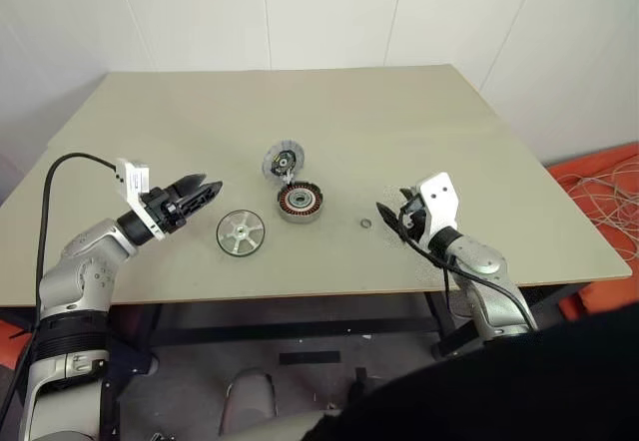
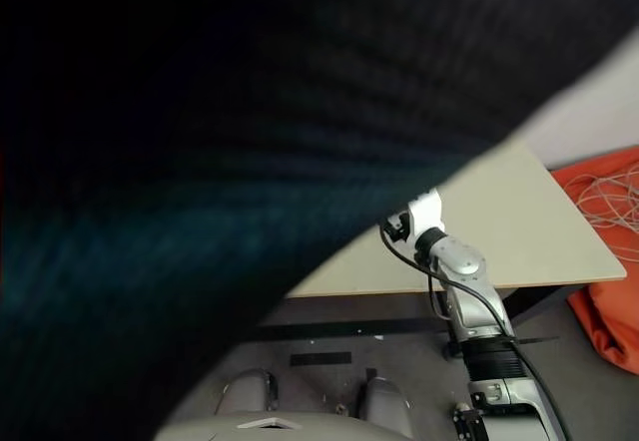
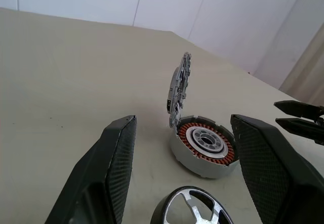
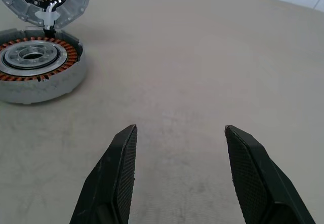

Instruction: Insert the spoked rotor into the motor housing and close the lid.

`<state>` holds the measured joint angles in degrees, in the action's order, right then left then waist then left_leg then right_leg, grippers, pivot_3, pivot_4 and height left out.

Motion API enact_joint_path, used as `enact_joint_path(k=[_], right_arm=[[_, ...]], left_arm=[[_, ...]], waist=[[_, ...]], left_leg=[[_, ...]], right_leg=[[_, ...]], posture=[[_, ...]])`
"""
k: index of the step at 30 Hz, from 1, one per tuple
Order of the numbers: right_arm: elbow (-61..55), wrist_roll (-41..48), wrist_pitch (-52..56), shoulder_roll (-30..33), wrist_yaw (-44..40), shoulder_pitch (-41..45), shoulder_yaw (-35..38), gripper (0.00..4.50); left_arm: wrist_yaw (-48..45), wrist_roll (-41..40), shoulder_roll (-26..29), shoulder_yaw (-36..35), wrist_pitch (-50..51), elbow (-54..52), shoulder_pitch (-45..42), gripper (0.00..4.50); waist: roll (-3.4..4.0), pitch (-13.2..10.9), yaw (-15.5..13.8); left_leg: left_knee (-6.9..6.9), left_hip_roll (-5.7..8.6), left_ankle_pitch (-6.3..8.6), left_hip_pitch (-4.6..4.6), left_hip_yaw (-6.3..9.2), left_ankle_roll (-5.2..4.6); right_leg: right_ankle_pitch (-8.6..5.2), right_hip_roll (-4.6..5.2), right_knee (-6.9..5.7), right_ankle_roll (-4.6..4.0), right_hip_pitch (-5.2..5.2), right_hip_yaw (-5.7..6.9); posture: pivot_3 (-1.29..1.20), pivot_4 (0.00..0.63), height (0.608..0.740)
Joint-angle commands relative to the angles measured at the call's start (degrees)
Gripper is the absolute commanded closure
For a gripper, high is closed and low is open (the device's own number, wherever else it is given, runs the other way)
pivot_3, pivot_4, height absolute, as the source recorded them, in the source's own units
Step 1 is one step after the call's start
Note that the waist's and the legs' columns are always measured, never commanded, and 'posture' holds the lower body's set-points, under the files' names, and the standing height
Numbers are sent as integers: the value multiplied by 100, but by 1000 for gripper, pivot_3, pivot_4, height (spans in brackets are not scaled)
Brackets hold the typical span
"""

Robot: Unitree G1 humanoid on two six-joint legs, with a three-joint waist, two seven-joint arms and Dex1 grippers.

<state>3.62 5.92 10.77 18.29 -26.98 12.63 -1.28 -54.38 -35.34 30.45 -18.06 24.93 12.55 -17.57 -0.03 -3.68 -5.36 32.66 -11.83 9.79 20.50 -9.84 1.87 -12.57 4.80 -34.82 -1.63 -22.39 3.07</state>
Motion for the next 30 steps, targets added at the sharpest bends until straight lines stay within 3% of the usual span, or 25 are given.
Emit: enact_joint_path(k=[1,15,30], right_arm=[[-95,-45,11,-182,10,71,-244,1377],[215,-411,1088,-274,351,404,-516,1377],[-8,-380,1435,-224,414,68,-443,1377]], left_arm=[[33,-16,22,-43,-105,-95,-145,1356],[200,-69,40,-131,-67,-282,28,1356],[222,-22,75,-124,-157,-181,-29,1356]], waist=[[0,0,3],[0,0,0],[-2,1,-13]], left_leg=[[0,0,0,0,0,0],[-3,0,-2,0,2,5],[-19,2,-2,-39,2,5]], right_leg=[[0,0,0,0,0,0],[1,2,-1,-1,0,0],[-2,9,4,2,31,-2]], posture=[[0,0,740],[0,0,740],[0,0,740]])
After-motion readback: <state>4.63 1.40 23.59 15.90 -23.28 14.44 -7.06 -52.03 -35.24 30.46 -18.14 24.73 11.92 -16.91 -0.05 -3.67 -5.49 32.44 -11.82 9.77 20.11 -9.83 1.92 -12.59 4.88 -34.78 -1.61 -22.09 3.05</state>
